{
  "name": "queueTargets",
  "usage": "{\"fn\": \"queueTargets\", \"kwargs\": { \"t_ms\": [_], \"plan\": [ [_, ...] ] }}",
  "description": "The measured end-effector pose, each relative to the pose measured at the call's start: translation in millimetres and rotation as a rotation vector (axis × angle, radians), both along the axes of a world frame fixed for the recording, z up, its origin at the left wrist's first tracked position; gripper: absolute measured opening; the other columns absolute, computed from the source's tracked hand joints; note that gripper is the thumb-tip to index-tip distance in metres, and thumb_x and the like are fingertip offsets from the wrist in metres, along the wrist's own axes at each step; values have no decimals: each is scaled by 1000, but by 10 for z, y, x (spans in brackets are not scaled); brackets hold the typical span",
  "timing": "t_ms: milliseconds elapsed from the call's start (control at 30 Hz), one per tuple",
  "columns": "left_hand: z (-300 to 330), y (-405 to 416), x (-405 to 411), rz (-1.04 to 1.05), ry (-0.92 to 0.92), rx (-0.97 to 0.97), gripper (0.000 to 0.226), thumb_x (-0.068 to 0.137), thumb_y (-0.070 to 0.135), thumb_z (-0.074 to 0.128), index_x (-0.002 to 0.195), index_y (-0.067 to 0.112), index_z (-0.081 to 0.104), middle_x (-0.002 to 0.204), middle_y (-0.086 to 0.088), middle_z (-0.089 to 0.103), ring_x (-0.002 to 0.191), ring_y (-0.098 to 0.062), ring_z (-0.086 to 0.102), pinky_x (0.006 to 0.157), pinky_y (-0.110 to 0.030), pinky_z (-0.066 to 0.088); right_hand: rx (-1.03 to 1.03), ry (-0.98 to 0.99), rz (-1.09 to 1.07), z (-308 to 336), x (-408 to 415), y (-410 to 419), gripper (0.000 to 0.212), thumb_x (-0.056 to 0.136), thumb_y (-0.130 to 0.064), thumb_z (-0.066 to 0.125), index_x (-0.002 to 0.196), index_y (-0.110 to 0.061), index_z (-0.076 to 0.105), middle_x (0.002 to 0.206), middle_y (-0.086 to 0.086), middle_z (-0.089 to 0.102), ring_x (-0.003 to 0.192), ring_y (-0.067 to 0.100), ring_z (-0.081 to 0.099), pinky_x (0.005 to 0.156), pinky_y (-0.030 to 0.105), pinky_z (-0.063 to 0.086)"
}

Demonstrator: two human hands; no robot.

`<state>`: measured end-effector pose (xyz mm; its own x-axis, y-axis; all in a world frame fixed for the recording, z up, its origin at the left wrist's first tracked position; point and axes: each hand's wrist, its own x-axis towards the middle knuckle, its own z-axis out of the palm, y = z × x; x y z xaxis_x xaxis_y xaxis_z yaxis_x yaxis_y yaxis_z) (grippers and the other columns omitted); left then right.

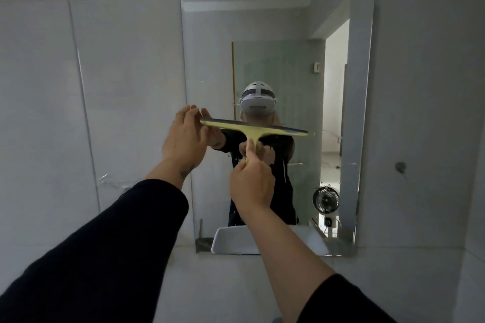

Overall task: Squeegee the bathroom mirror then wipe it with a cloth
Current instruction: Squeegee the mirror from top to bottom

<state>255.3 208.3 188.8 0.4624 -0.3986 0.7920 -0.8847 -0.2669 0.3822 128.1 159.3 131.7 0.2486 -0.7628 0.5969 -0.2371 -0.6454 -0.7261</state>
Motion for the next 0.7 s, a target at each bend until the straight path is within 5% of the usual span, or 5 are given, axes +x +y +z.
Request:
{"fn": "queueTargets", "kwargs": {
  "t_ms": [233,467,700],
  "plan": [
    [-134,-17,20,0,17,10,47,94,22,47,139,12,36,152,-1,26,127,-25,47,102,-44,43,-188,324,-26,-70,-136,-38,56,97,-13,36,149,-32,25,114,12,61,96,29,60,64,29,39],
    [-349,-190,-64,27,25,71,56,92,25,53,142,16,31,156,-2,13,135,-27,34,106,-48,38,-457,669,-101,133,-529,-317,67,89,-8,39,145,-43,28,113,10,60,95,32,60,65,34,39],
    [-492,-348,-142,63,-49,131,67,93,28,53,149,26,16,159,-6,0,146,-28,9,115,-49,22,-560,781,-204,306,-806,-607,64,92,-13,43,138,-55,31,116,7,57,98,31,60,66,33,38]
  ]
}}
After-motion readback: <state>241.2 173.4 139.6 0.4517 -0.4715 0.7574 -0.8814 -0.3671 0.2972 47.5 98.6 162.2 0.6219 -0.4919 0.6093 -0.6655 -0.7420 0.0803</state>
